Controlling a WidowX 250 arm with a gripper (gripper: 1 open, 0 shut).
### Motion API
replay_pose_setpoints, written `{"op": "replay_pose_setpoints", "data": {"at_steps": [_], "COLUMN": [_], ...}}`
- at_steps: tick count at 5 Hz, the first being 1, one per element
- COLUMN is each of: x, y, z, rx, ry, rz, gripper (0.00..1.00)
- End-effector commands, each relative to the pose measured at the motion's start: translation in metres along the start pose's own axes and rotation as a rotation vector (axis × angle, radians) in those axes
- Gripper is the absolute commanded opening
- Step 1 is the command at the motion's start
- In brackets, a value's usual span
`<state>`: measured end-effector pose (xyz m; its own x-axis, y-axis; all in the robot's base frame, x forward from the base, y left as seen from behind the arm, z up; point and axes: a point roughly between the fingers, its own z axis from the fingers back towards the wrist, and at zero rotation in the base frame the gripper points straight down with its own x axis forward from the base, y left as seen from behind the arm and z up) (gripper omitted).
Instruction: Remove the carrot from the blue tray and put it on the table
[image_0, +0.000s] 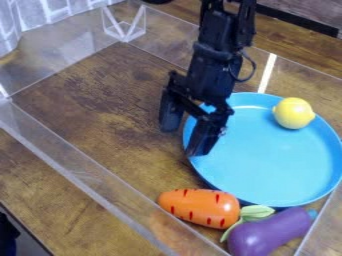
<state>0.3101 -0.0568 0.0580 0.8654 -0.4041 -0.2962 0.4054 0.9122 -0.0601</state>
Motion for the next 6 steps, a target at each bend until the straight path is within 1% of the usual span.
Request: {"op": "replay_pose_setpoints", "data": {"at_steps": [1, 2, 3, 4, 6], "x": [0.006, 0.010, 0.013, 0.021, 0.030], "y": [-0.007, -0.011, -0.019, -0.025, -0.028], "z": [0.051, 0.074, 0.100, 0.111, 0.106], "rx": [0.053, 0.077, 0.108, 0.121, 0.115], "ry": [-0.126, -0.165, -0.237, -0.288, -0.288], "rz": [-0.039, -0.066, -0.055, -0.037, -0.055], "gripper": [1.00, 1.00, 1.00, 1.00, 1.00]}}
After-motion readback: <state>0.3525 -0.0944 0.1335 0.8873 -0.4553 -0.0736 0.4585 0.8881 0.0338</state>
